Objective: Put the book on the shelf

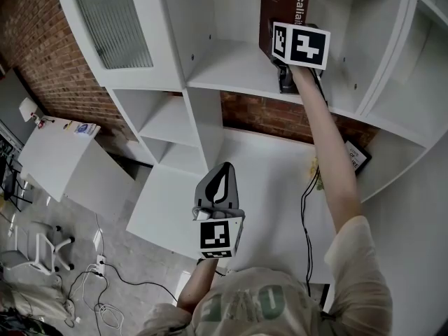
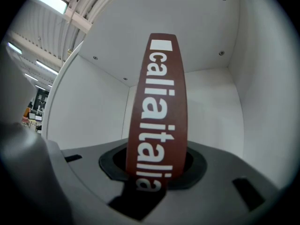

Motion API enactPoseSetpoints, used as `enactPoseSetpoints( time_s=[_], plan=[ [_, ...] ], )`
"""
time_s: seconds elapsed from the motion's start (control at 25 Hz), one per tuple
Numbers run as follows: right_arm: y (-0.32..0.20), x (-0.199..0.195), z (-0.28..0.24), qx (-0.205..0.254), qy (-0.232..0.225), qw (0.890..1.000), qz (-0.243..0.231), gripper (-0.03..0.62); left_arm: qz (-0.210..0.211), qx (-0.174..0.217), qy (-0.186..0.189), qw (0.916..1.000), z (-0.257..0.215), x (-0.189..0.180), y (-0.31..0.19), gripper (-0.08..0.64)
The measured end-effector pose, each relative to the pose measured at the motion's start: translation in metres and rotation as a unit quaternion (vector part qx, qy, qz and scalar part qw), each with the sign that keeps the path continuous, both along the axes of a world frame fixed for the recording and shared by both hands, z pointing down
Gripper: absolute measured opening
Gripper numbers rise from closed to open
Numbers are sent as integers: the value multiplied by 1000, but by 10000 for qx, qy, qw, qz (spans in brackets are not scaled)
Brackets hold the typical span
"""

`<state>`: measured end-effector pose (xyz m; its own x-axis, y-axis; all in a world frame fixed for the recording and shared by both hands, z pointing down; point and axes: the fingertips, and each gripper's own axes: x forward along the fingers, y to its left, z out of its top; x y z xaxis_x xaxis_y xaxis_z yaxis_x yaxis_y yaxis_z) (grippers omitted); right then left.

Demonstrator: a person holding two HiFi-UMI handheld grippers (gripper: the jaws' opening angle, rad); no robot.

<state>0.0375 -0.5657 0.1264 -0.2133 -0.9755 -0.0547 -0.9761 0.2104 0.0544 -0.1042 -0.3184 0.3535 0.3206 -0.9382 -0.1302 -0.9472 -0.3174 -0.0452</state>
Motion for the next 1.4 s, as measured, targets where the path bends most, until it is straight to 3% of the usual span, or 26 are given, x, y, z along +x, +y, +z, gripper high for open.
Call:
enactPoseSetpoints(
  time_s=[0.28,0.44,1.08,1.4],
  plan=[
    [-3,-3,0,10,-166,9988,467,152,40,-12,3,10000,2,4,-3,12],
    [-8,-7,11,-265,-246,9970,691,152,81,-23,14,10000,3,6,-4,12],
    [-19,-31,0,-60,-226,9968,764,152,81,71,-9,9999,-4,-2,-7,12],
    [-8,-34,-12,271,-27,9973,688,244,87,162,-65,9998,-13,-3,-2,13]
  ],
)
